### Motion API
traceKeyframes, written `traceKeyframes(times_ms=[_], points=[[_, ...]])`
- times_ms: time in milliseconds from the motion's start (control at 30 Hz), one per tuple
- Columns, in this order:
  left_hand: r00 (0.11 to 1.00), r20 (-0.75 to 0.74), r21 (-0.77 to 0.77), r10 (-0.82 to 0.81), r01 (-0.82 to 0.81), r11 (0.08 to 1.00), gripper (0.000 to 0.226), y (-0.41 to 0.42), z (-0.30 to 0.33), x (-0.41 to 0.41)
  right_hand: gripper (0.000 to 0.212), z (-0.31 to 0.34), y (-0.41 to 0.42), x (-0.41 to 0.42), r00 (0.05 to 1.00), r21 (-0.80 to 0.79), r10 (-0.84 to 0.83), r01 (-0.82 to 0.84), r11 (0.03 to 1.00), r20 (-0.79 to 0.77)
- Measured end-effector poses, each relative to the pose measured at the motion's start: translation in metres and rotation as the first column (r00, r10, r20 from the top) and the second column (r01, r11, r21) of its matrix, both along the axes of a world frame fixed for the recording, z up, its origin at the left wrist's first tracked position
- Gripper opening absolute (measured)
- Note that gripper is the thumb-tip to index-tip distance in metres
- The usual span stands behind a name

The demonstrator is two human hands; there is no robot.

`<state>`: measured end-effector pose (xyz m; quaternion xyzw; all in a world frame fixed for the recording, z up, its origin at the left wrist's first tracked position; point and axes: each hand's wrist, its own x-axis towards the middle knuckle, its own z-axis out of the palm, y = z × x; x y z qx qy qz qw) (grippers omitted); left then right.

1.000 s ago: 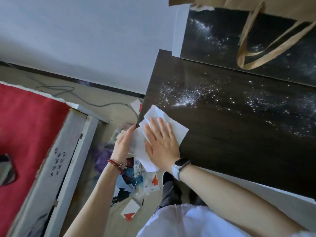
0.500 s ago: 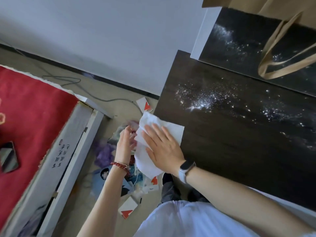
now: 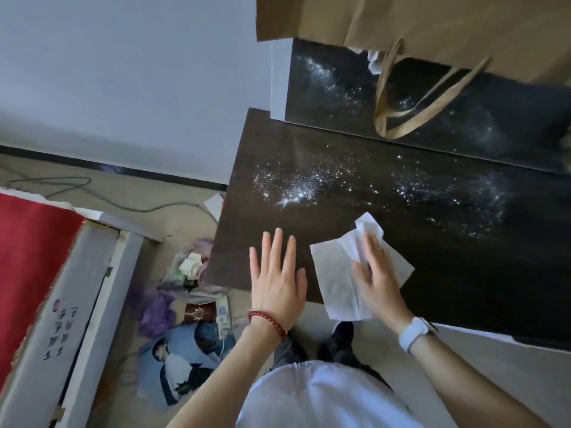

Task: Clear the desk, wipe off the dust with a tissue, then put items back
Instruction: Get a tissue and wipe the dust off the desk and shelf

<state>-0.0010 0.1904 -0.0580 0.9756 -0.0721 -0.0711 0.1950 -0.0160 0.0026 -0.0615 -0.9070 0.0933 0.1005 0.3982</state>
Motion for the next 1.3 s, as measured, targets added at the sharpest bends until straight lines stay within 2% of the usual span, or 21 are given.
traceKeyframes(times_ms=[33,67,133,200,300,433,533,600,700,833,900,933,1000,1100,1200,1267,1300], points=[[0.995,0.012,0.019,-0.095,0.095,0.995,0.052,-0.016,0.0,-0.002,0.052,0.009,-0.001,0.002,0.994,0.162,-0.097,0.105,0.981,-0.054],[0.983,0.015,0.021,-0.18,0.18,0.983,0.051,-0.032,0.0,-0.005,0.051,0.017,-0.004,0.005,0.98,0.257,-0.173,0.192,0.947,-0.096],[0.948,-0.009,0.025,-0.318,0.318,0.948,0.052,-0.063,-0.002,-0.011,0.049,0.025,-0.016,0.006,0.966,0.284,-0.237,0.258,0.923,-0.105],[0.925,-0.078,0.07,-0.373,0.378,0.923,0.055,-0.088,-0.01,-0.014,0.05,0.027,-0.032,0.0,0.97,0.241,-0.231,0.242,0.94,-0.076],[0.924,-0.113,0.163,-0.365,0.38,0.911,0.058,-0.108,-0.026,-0.008,0.051,0.019,-0.06,-0.017,0.955,0.066,-0.296,0.295,0.953,-0.001],[0.899,-0.124,0.248,-0.419,0.437,0.865,0.059,-0.126,-0.03,0.012,0.048,0.011,-0.108,-0.041,0.884,-0.152,-0.432,0.459,0.875,0.18],[0.752,-0.149,0.247,-0.642,0.657,0.712,0.055,-0.159,-0.025,0.01,0.046,0.01,-0.148,-0.057,0.814,-0.169,-0.556,0.579,0.797,0.169],[0.634,-0.104,0.21,-0.767,0.767,0.606,0.053,-0.192,-0.023,0.003,0.045,0.012,-0.172,-0.067,0.762,-0.137,-0.63,0.647,0.75,0.151],[0.516,-0.097,0.176,-0.851,0.851,0.495,0.054,-0.252,-0.023,-0.004,0.044,0.015,-0.204,-0.081,0.694,-0.069,-0.7,0.717,0.694,0.171],[0.28,-0.14,0.2,-0.95,0.947,0.25,0.058,-0.334,-0.027,0.002,0.042,0.012,-0.247,-0.088,0.562,0.048,-0.806,0.814,0.578,0.187],[0.232,-0.128,0.227,-0.964,0.953,0.199,0.058,-0.371,-0.029,0.017,0.042,0.009,-0.269,-0.082,0.512,0.081,-0.83,0.839,0.539,0.22],[0.24,-0.111,0.235,-0.964,0.949,0.209,0.058,-0.388,-0.028,0.028,0.042,0.008,-0.278,-0.079,0.501,0.078,-0.832,0.844,0.53,0.237],[0.321,-0.084,0.253,-0.943,0.923,0.291,0.057,-0.411,-0.028,0.056,0.042,0.004,-0.295,-0.071,0.513,0.032,-0.803,0.837,0.546,0.304],[0.547,-0.065,0.253,-0.835,0.818,0.517,0.056,-0.408,-0.026,0.103,0.043,-0.002,-0.313,-0.063,0.584,-0.079,-0.734,0.798,0.598,0.347],[0.751,-0.052,0.277,-0.658,0.644,0.714,0.064,-0.361,-0.029,0.139,0.045,-0.011,-0.315,-0.05,0.741,-0.264,-0.605,0.671,0.693,0.292],[0.844,-0.05,0.288,-0.534,0.524,0.801,0.07,-0.321,-0.029,0.157,0.047,-0.021,-0.312,-0.038,0.871,-0.456,-0.441,0.489,0.743,0.216],[0.877,-0.064,0.292,-0.477,0.473,0.831,0.07,-0.305,-0.028,0.161,0.05,-0.026,-0.312,-0.033,0.906,-0.525,-0.39,0.415,0.743,0.164]])
